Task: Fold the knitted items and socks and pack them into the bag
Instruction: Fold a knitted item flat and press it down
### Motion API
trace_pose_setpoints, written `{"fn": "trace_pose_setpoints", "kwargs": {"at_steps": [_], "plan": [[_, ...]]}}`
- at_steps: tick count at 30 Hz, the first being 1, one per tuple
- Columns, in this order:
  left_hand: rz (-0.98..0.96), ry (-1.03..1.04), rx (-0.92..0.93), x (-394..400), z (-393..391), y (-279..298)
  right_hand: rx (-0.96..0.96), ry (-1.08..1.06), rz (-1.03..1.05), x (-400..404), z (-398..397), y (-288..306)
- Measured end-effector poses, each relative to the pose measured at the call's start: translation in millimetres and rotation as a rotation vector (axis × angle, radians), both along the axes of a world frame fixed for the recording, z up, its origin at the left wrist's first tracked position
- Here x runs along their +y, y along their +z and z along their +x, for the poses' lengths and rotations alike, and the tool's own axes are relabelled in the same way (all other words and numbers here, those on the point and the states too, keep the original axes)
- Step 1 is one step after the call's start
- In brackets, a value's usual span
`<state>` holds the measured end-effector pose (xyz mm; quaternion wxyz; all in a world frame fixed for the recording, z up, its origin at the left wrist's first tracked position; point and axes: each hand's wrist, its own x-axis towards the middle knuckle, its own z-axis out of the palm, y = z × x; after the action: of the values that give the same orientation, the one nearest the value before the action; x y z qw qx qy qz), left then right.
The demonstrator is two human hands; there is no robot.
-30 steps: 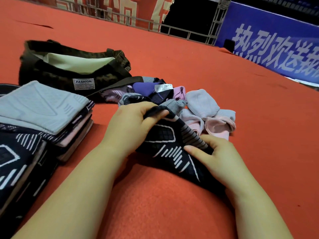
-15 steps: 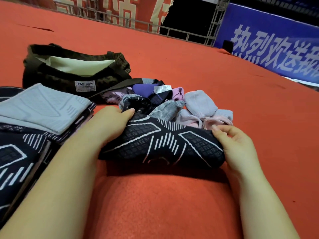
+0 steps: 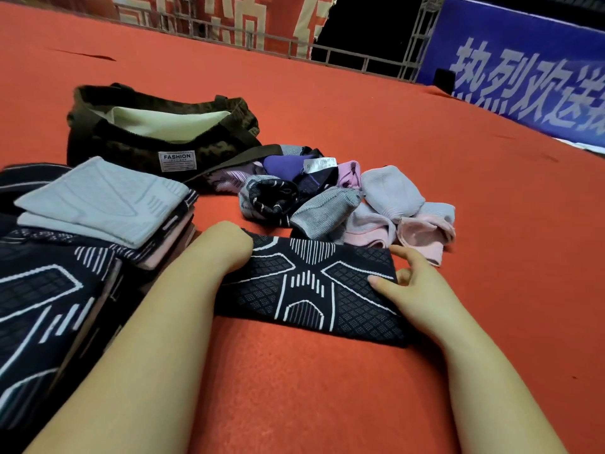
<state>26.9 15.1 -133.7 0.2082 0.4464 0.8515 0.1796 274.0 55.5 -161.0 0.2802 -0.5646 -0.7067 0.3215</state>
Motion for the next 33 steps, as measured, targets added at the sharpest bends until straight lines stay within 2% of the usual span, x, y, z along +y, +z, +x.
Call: {"fn": "trace_pose_setpoints", "kwargs": {"at_steps": [4,7,9,11,17,18,20,21,22,24,25,28,31,33], "plan": [[0.019,0.019,0.026,-7.0,3.6,-4.1,-0.055,-0.103,0.067,-3.7,-8.7,-4.3],[0.094,0.075,-0.004,-19.5,11.8,-7.4,-0.188,-0.204,0.151,-20.7,-20.9,-3.2],[0.096,0.063,-0.017,-25.9,21.2,-10.6,-0.291,-0.216,0.209,-30.4,-27.3,-2.5],[0.116,0.020,-0.028,-42.1,28.3,-12.9,-0.301,-0.211,0.207,-47.0,-26.7,2.1],[0.223,-0.128,-0.042,-114.9,35.0,-21.8,-0.151,-0.249,0.132,-111.3,5.5,13.0],[0.206,-0.145,0.010,-126.6,39.2,-25.2,-0.115,-0.266,0.106,-121.3,12.3,13.1],[0.184,-0.187,0.257,-145.5,50.6,-30.5,0.014,-0.320,0.030,-138.2,21.8,12.9],[0.225,-0.225,0.343,-153.4,57.9,-33.0,0.129,-0.351,-0.021,-145.2,24.2,12.7],[0.298,-0.287,0.349,-160.1,66.3,-33.9,0.287,-0.375,-0.077,-151.1,24.4,13.5],[0.412,-0.473,0.217,-170.6,82.9,-31.7,0.604,-0.408,-0.179,-159.3,19.1,17.3],[0.433,-0.559,0.131,-174.7,90.2,-30.2,0.700,-0.414,-0.202,-162.4,14.2,21.5],[0.367,-0.670,0.030,-178.1,101.3,-27.8,0.758,-0.382,-0.171,-169.3,-6.7,34.1],[0.351,-0.459,-0.310,-175.1,85.3,-23.2,0.720,-0.301,-0.081,-176.2,-34.7,42.6],[0.405,-0.255,-0.365,-174.5,64.6,-19.1,0.655,-0.213,-0.010,-181.1,-57.1,43.9]]}}
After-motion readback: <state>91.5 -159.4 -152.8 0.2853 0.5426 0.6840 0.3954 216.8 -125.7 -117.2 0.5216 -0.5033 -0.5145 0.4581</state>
